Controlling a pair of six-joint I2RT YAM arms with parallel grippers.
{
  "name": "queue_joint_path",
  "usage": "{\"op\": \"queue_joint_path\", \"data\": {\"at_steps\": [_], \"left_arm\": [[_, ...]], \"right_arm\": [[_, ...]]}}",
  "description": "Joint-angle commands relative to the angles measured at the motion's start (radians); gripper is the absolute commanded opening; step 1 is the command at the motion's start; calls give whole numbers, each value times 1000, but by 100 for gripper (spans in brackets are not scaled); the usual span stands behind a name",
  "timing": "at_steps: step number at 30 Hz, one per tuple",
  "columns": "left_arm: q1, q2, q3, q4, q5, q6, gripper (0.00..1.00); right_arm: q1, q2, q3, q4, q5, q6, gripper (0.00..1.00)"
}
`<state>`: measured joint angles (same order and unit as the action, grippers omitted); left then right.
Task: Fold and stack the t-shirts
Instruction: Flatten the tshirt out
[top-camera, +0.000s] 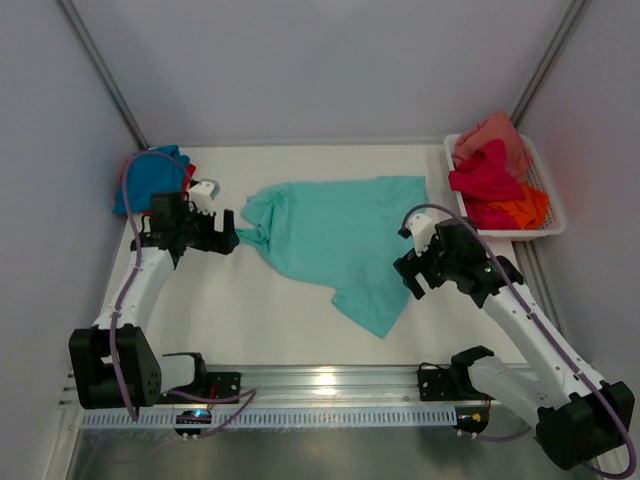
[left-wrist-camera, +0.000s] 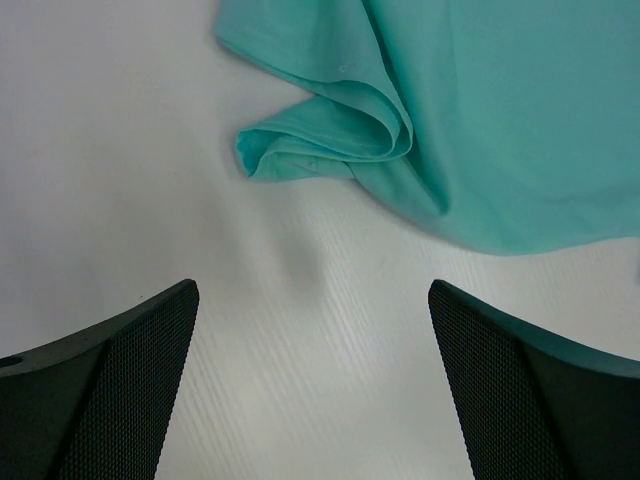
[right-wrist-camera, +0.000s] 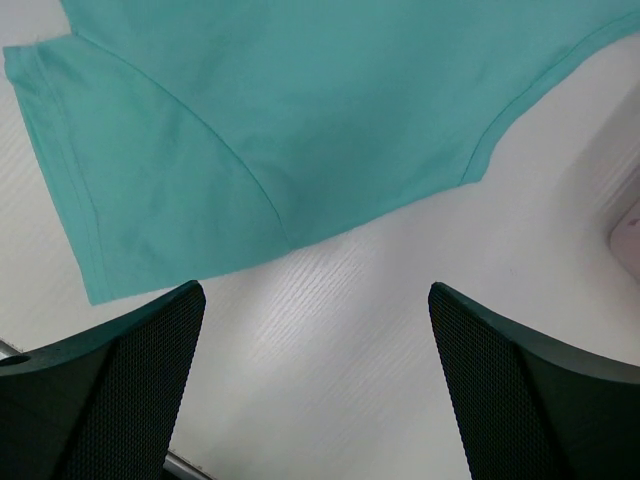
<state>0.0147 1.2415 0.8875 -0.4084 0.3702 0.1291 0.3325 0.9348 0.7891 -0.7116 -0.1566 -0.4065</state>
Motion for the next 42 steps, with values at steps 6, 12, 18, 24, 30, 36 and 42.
{"op": "queue_joint_path", "data": {"at_steps": [6, 12, 18, 24, 30, 36, 42], "left_arm": [[155, 174, 165, -6, 320, -39, 99], [246, 314, 226, -7, 478, -32, 99], [318, 490, 365, -177, 500, 116, 97], [323, 538, 381, -241, 472, 196, 97], [323, 601, 425, -257, 470, 211, 97], [324, 631, 435, -260, 480, 228, 97], [324, 661, 456, -239, 478, 222, 97]], "right_arm": [[-183, 64, 121, 185, -113, 320, 94], [-410, 191, 78, 256, -430, 488, 94], [-536, 383, 87, 190, -673, 450, 94], [-549, 554, 94, 113, -853, 385, 91], [-559, 677, 122, 32, -858, 327, 88], [-599, 676, 116, -14, -848, 308, 86], [-599, 654, 108, -23, -805, 353, 87]]}}
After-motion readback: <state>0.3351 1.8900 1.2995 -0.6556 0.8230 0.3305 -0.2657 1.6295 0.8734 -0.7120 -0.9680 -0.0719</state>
